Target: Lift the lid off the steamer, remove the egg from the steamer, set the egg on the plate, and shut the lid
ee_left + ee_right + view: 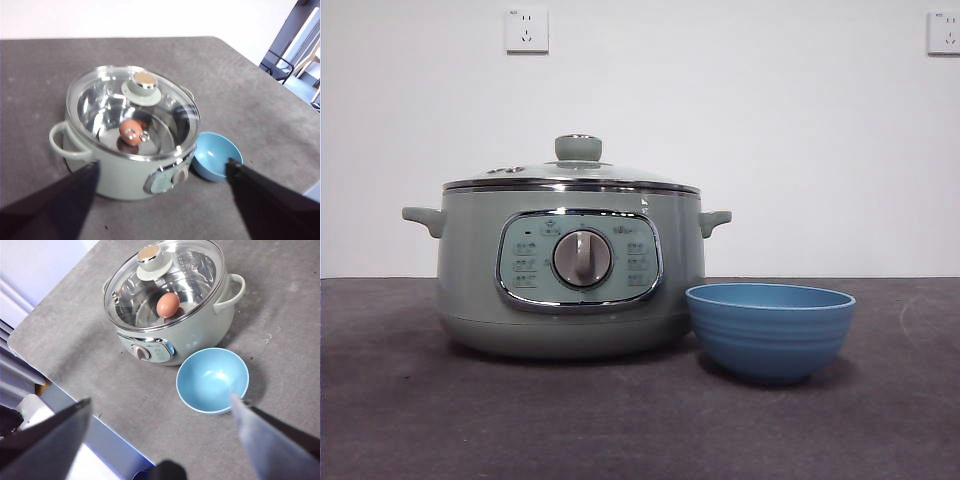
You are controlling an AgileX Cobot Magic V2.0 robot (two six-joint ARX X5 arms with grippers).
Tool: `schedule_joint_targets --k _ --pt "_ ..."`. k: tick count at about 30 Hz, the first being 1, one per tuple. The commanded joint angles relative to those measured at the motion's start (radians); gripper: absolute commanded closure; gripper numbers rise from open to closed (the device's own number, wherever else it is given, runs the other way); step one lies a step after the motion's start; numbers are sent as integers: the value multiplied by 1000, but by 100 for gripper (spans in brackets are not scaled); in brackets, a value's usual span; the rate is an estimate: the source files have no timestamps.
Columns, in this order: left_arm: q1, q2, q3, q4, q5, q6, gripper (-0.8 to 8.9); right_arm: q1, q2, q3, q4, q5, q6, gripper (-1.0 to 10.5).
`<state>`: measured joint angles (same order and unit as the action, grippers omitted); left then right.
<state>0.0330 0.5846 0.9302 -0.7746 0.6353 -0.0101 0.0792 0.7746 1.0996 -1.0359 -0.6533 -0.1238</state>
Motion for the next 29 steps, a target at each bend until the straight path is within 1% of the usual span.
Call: schedule_joint_targets --k 1,9,15,20,26,29 --pt "-13 36 14 34 3 6 261 2 -2 1 6 -1 -4 376" --pt "-114 228 127 134 -15 8 260 2 8 1 10 -1 -4 379" --pt "-245 423 224 230 -139 15 261 2 23 1 10 -2 -4 379" --pt "-350 582 278 362 -289 50 261 2 31 1 9 -1 -4 379" --pt "-416 742 288 565 -405 69 261 2 31 1 9 -1 -3 379" --pt "-431 805 288 632 -418 76 261 2 31 1 8 -1 -3 379"
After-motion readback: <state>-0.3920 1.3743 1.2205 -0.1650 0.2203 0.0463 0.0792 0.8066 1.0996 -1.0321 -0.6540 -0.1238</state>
